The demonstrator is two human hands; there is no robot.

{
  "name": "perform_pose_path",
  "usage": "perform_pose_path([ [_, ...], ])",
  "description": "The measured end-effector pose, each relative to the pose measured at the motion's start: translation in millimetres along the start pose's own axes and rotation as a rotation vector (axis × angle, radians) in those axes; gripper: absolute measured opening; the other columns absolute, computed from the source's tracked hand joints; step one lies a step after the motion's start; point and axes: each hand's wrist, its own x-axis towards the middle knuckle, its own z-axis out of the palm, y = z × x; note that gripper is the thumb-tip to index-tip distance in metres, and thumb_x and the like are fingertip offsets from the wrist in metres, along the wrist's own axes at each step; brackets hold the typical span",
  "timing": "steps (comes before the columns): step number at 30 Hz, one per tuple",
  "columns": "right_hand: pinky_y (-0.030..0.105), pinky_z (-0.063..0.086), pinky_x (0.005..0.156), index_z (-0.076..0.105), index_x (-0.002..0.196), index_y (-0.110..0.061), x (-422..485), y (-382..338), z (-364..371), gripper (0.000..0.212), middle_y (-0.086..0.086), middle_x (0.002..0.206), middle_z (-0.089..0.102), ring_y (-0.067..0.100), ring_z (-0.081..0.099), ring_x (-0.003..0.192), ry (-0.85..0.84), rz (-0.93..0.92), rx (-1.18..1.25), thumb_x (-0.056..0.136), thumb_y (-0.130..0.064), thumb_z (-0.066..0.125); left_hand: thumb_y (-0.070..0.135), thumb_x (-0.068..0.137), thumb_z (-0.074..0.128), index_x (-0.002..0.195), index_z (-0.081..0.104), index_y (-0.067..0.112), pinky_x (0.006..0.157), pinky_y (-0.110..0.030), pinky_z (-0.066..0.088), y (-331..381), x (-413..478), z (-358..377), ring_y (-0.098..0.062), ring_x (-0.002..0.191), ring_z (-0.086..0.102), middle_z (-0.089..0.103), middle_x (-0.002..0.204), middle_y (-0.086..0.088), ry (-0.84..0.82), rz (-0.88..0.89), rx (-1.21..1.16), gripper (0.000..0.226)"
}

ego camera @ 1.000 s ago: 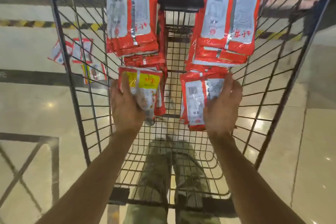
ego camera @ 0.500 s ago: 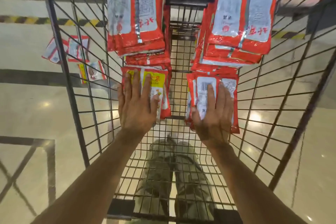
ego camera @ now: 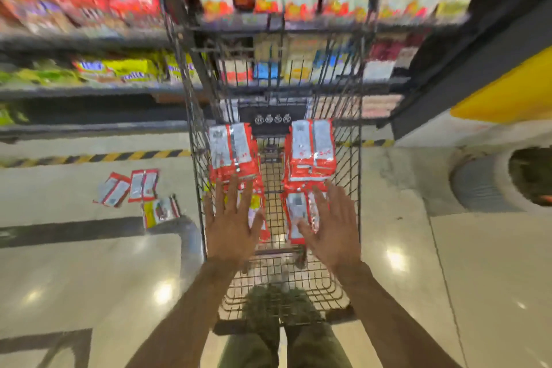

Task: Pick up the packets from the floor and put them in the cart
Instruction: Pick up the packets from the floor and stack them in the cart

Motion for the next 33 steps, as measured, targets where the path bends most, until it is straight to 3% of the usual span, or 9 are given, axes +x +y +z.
perform_pose_path([
  [3,0.056,0.025,0.126,0.027,0.164,-0.026,-28,-24,-60,0.082,0.011,0.170,0.029,0.036,0.025,0.158,0.068,-0.035,-0.040,0.098,-0.074,0.035,0.064,0.102,0.031,0.166,0.018,0.034,0.126,-0.064,0.006,6,-23,-69,-0.037,0.161,0.003,0.003,0.174,-0.003,0.020,0.057,0.022,0.072],
  [7,0.054,0.016,0.129,0.016,0.167,-0.030,-62,-55,-127,0.087,0.006,0.175,0.014,0.034,0.014,0.161,0.139,-0.082,-0.063,0.096,-0.076,0.037,0.071,0.097,0.029,0.166,0.021,0.033,0.123,-0.068,0.014,5,-56,-146,-0.043,0.158,0.015,0.012,0.174,-0.007,0.100,0.074,0.084,0.079],
  [10,0.053,0.006,0.131,0.008,0.168,-0.031,-84,-78,-163,0.094,0.003,0.176,-0.003,0.031,-0.002,0.163,0.184,-0.122,-0.066,0.093,-0.086,0.019,0.075,0.095,0.030,0.165,0.023,0.033,0.120,-0.070,0.022,-5,-86,-185,-0.043,0.157,0.021,0.017,0.173,-0.008,0.167,0.051,0.119,0.081],
  [13,0.054,0.004,0.131,0.004,0.167,-0.033,-106,-103,-190,0.102,0.002,0.176,-0.008,0.029,-0.009,0.162,0.240,-0.175,-0.026,0.085,-0.093,0.003,0.084,0.091,0.010,0.166,0.017,0.037,0.124,-0.068,0.011,-22,-125,-220,-0.039,0.160,0.009,0.007,0.174,-0.004,0.218,-0.018,0.153,0.088],
  [15,0.052,0.001,0.131,0.000,0.166,-0.035,-122,-119,-205,0.099,-0.001,0.174,-0.013,0.028,-0.013,0.162,0.259,-0.204,-0.003,0.087,-0.092,0.013,0.089,0.084,-0.007,0.165,0.003,0.041,0.126,-0.066,0.001,-34,-155,-239,-0.037,0.161,-0.002,-0.004,0.175,-0.001,0.247,-0.072,0.184,0.095],
  [18,0.052,0.000,0.131,0.000,0.166,-0.035,-148,-146,-221,0.094,0.001,0.175,-0.009,0.028,-0.012,0.162,0.274,-0.265,0.012,0.093,-0.084,0.034,0.088,0.088,0.004,0.164,-0.007,0.042,0.127,-0.063,-0.003,-55,-206,-260,-0.034,0.161,-0.010,-0.013,0.174,0.000,0.280,-0.119,0.203,0.089],
  [21,0.052,0.004,0.131,0.006,0.167,-0.032,-174,-175,-228,0.092,0.006,0.176,0.000,0.032,-0.005,0.162,0.295,-0.324,0.045,0.095,-0.078,0.040,0.085,0.090,0.009,0.164,-0.007,0.042,0.127,-0.062,-0.003,-81,-251,-275,-0.033,0.161,-0.011,-0.013,0.174,0.000,0.321,-0.134,0.208,0.087],
  [25,0.054,0.007,0.131,0.017,0.166,-0.030,-203,-212,-225,0.093,0.007,0.175,0.010,0.033,0.002,0.162,0.335,-0.421,-0.014,0.090,-0.082,0.033,0.086,0.088,0.006,0.166,0.000,0.040,0.126,-0.063,-0.004,-117,-295,-291,-0.028,0.162,-0.008,-0.006,0.175,0.001,0.351,-0.167,0.222,0.090],
  [33,0.052,0.005,0.132,0.006,0.167,-0.030,-229,-296,-207,0.096,0.005,0.176,0.000,0.032,-0.003,0.163,0.345,-0.501,-0.080,0.091,-0.086,0.021,0.086,0.089,0.010,0.166,0.001,0.038,0.127,-0.059,-0.001,-219,-332,-326,-0.025,0.162,-0.008,-0.005,0.176,0.001,0.418,-0.244,0.199,0.090],
])
